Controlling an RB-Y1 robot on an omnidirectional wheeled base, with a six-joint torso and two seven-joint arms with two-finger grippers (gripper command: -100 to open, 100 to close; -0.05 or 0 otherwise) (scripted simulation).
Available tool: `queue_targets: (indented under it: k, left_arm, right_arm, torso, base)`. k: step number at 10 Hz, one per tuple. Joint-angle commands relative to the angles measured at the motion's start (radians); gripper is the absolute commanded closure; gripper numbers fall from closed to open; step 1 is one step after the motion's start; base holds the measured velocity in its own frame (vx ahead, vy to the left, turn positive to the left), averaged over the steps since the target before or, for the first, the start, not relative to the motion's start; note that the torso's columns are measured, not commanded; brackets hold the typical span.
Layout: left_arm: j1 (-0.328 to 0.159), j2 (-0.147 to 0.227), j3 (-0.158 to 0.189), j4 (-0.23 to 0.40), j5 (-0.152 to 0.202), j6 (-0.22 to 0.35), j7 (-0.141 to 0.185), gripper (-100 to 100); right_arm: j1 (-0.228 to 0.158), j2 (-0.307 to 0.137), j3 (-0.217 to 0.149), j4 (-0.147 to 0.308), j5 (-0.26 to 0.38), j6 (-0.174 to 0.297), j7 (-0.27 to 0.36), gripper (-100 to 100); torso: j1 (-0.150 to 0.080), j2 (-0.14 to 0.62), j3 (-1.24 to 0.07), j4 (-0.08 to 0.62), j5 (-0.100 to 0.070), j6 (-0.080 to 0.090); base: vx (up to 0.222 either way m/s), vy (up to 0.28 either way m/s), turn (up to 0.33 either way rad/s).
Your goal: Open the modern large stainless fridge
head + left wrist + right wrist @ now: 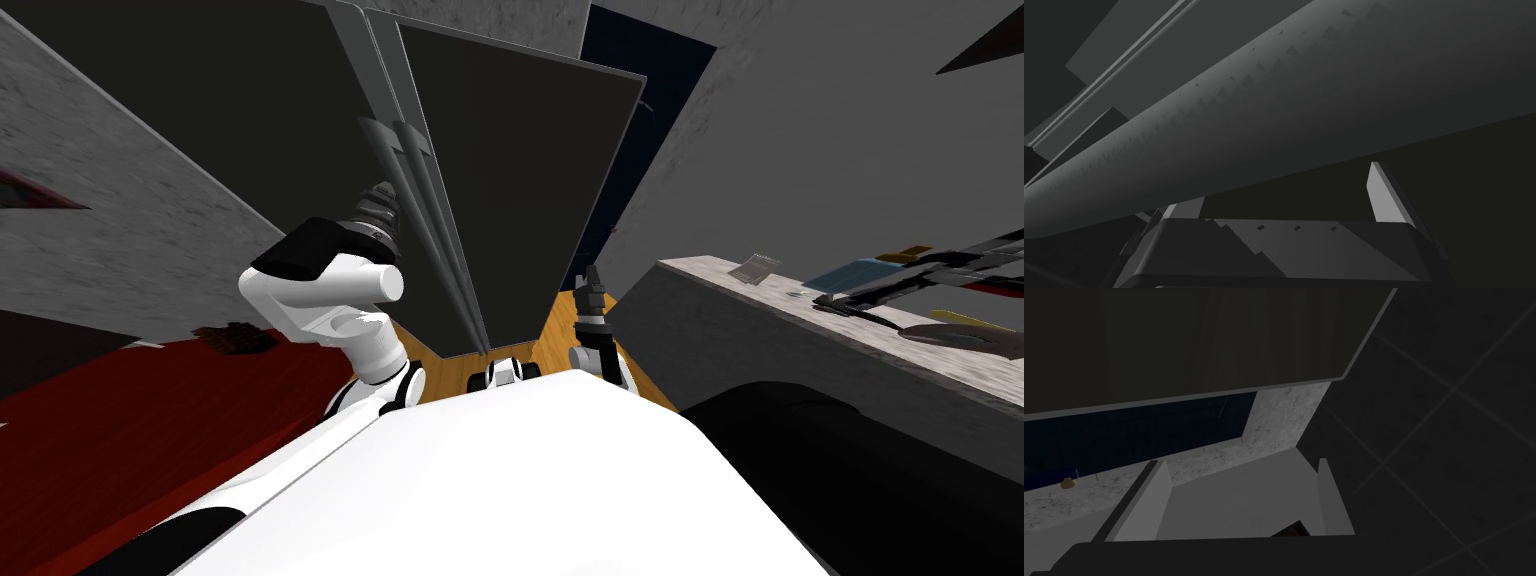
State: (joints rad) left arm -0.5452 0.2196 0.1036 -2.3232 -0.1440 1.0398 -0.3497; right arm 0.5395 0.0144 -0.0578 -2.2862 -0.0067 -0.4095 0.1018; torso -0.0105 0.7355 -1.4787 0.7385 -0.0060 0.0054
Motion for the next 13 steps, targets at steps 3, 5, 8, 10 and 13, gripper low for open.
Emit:
queue_targets:
  k: [3, 5, 8, 10, 13]
  left_arm:
    - [-0.116, 0.016, 0.010, 0.025, 0.000, 0.144, -0.021, -100]
    - [-0.168, 0.024, 0.017, 0.038, -0.001, 0.210, -0.031, -100]
    - [-0.222, 0.033, 0.023, 0.050, -0.002, 0.279, -0.041, -100]
    - [-0.272, 0.042, 0.029, 0.063, -0.003, 0.342, -0.051, -100]
    - [-0.346, 0.059, 0.041, 0.085, -0.005, 0.442, -0.069, -100]
  right_arm:
    - [0.000, 0.000, 0.000, 0.000, 0.000, 0.000, 0.000, 0]
    - [0.000, 0.000, 0.000, 0.000, 0.000, 0.000, 0.000, 0]
    - [0.000, 0.000, 0.000, 0.000, 0.000, 0.000, 0.000, 0]
    - [0.000, 0.000, 0.000, 0.000, 0.000, 0.000, 0.000, 0]
    - [0.000, 0.000, 0.000, 0.000, 0.000, 0.000, 0.000, 0]
  torso:
    - [-0.004, 0.000, 0.000, 0.001, -0.002, 0.001]
    - [-0.005, 0.000, -0.001, 0.002, -0.003, 0.002]
    - [-0.009, -0.001, -0.002, 0.002, -0.006, 0.005]
    - [-0.009, 0.000, -0.001, 0.002, -0.006, 0.004]
    - [-0.012, 0.002, 0.000, 0.004, -0.008, 0.006]
  base:
    - [-0.017, -0.028, 0.010]
    - [-0.014, -0.025, 0.009]
    - [-0.008, -0.022, 0.006]
    - [-0.010, -0.020, 0.007]
    - [-0.013, -0.026, 0.005]
